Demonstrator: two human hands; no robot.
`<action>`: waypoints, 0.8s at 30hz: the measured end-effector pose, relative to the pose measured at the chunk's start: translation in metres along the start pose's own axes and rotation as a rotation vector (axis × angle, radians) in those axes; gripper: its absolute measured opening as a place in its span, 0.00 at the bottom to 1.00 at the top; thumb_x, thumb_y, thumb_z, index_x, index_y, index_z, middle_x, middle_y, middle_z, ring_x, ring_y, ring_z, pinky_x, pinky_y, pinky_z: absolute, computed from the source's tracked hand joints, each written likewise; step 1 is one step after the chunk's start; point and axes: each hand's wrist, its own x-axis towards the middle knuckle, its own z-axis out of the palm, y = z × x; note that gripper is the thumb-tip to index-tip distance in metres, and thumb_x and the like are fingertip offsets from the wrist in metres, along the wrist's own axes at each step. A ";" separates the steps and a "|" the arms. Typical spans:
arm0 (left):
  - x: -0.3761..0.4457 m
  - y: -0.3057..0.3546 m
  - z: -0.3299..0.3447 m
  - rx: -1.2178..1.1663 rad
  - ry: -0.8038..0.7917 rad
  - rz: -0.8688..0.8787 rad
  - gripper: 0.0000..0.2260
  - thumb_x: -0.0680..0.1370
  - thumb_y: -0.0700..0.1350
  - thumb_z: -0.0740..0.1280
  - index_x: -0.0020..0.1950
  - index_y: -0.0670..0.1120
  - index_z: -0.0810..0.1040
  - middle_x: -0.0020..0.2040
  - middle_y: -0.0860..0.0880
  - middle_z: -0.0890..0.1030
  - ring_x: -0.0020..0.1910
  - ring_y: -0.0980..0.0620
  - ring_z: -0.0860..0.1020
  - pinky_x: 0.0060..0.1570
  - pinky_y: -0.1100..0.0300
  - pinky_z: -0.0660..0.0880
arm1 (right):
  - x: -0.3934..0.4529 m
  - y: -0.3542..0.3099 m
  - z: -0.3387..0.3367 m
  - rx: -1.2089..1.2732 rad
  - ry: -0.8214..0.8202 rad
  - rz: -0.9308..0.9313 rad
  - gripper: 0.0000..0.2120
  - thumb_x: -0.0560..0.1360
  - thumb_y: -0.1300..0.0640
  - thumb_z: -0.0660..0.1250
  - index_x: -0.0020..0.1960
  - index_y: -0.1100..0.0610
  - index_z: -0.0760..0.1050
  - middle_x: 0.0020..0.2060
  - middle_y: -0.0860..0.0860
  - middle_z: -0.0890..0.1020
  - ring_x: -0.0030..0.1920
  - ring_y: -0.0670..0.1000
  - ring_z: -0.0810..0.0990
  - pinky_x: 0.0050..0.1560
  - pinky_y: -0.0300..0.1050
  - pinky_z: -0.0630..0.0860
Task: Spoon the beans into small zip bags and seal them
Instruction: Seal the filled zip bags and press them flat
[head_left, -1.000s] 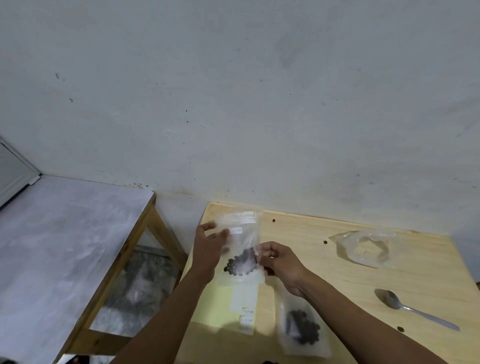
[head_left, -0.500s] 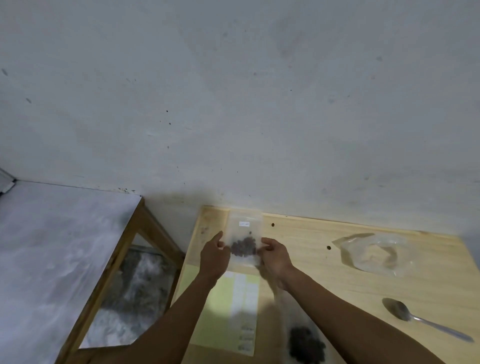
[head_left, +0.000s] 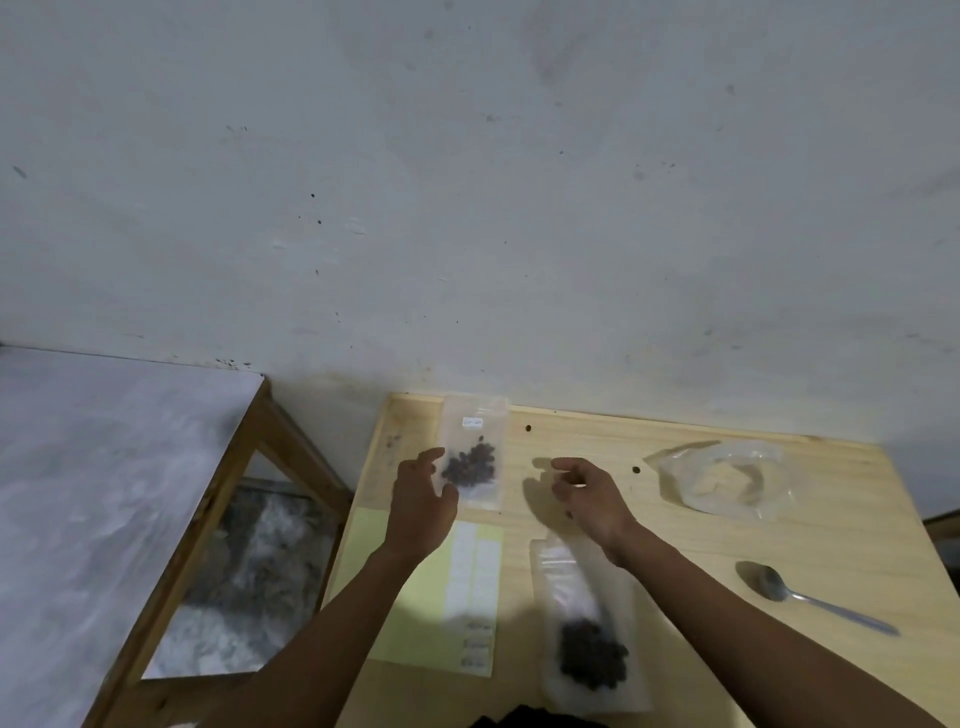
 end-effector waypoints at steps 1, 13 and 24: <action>-0.006 -0.001 0.004 -0.005 -0.054 0.019 0.19 0.77 0.39 0.65 0.68 0.47 0.71 0.56 0.46 0.74 0.55 0.47 0.77 0.53 0.58 0.73 | -0.005 0.008 -0.009 -0.099 0.019 -0.015 0.12 0.78 0.64 0.62 0.58 0.53 0.76 0.50 0.48 0.78 0.47 0.46 0.78 0.45 0.37 0.72; -0.097 0.005 0.074 0.112 -0.589 -0.028 0.13 0.77 0.45 0.63 0.37 0.57 0.63 0.41 0.48 0.73 0.39 0.52 0.72 0.42 0.59 0.68 | -0.072 0.081 -0.041 -0.737 -0.045 0.072 0.18 0.78 0.54 0.59 0.67 0.59 0.68 0.60 0.58 0.75 0.64 0.59 0.68 0.63 0.51 0.68; -0.121 0.004 0.064 -0.161 -0.309 0.056 0.12 0.81 0.43 0.61 0.63 0.54 0.69 0.48 0.48 0.83 0.41 0.55 0.81 0.35 0.70 0.72 | -0.091 0.070 -0.025 0.148 0.171 -0.019 0.09 0.79 0.56 0.64 0.43 0.58 0.70 0.30 0.52 0.78 0.33 0.52 0.74 0.39 0.52 0.73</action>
